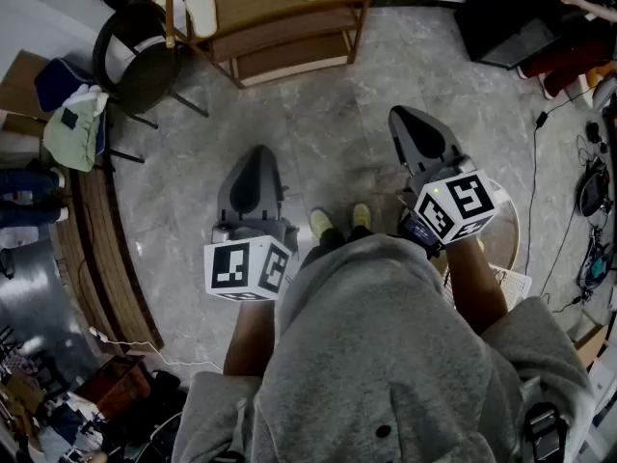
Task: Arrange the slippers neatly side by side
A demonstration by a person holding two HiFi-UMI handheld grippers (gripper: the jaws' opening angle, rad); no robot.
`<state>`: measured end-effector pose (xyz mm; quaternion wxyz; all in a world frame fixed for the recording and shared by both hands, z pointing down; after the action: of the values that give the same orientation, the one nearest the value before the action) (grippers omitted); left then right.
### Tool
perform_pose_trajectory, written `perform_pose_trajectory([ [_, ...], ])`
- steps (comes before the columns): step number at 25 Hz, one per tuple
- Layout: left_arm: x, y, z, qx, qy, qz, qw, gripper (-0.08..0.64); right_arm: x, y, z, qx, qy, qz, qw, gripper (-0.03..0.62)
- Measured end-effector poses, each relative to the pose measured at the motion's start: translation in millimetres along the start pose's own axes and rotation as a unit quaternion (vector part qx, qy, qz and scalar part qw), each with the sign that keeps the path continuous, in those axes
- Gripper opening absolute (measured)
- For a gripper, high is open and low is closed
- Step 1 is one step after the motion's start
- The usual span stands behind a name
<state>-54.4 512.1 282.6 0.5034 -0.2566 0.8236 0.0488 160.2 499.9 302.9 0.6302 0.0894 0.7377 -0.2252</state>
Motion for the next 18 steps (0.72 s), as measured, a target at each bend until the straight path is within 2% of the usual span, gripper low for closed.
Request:
perform_pose_trajectory([
  [13,17.3,20.5,-34.2,-0.011,0.005,0.009,0.9999,0.012,7.1,-18.2,-30.9,-0.018,-0.071,0.002,0.997,0.026],
  [18,24.0,33.6,-45.8,-0.012,0.009,0.016,0.9998,0.012,13.0,-25.0,-54.4,-0.008,-0.064,0.005,0.998,0.026],
])
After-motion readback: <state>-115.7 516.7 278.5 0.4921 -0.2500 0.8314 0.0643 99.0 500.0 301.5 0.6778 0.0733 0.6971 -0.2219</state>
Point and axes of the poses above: the fingertips, and each gripper's own axes: y backward along the fingers, z to its right, x out of its top, the point moved 2 cm from there along y, backward along the fingers, and after that the axes turned 14 degrees about y, right-handed, at the moved point
